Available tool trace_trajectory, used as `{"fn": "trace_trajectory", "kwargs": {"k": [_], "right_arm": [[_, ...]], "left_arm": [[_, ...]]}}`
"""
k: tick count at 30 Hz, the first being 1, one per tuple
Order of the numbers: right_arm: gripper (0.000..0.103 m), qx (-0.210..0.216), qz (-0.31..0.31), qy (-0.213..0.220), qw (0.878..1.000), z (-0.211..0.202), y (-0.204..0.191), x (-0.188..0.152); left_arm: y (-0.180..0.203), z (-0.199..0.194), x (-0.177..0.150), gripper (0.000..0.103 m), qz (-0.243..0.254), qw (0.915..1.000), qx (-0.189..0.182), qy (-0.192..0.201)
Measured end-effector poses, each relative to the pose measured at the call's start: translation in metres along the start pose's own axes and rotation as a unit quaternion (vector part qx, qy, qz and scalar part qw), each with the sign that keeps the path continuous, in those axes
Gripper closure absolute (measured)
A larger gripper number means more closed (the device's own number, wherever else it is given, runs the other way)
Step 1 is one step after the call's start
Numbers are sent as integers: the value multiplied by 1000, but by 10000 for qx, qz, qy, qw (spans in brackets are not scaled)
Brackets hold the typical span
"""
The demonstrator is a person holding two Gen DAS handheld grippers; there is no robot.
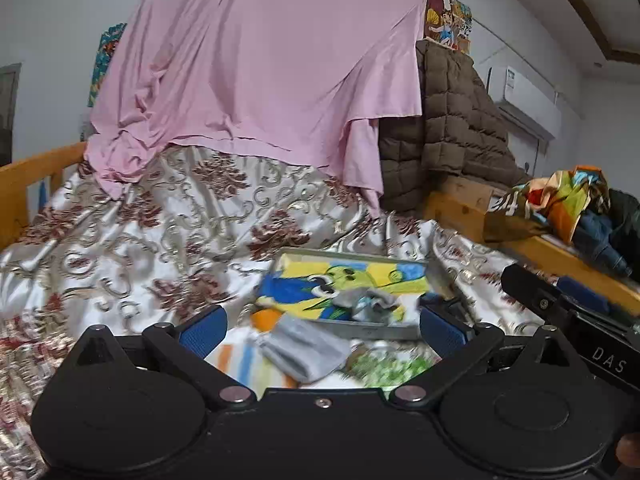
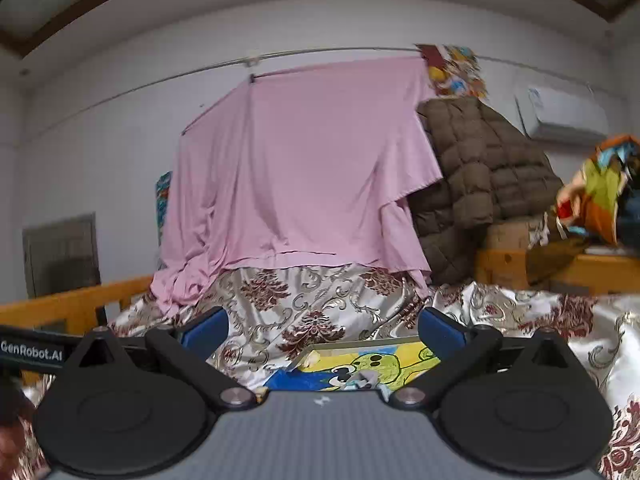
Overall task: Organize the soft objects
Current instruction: 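Move both grippers back from the tray toward the striped towel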
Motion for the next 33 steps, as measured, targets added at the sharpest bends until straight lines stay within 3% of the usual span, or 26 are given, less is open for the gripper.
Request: {"fn": "trace_trajectory", "kwargs": {"k": [9,13,20,33], "right_arm": [[0,346,-440,-441,9975,-20,-48,-28],[0,626,-319,-1091,9915,-14,-56,-43],[0,449,-157,-1546,9868,-4,-52,-64],[0,332,-223,-2141,9760,7,-47,-94]], "left_arm": [[-24,-27,-24,1,564,9980,296,-6],[-40,-32,-37,1,554,9976,395,-97],[-61,-21,-58,1,496,9954,757,-315],[-82,-6,-85,1,575,9917,999,-565]]}}
Point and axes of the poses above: each gripper's, at about its wrist camera, not at the fingertips, and z roughly the way its jaws point, y to its right, x to its top, the point moved 3 cm from there along z, roughly the way its jaws point, and after that the axes turned 13 degrees about y, right-handed, at the moved point
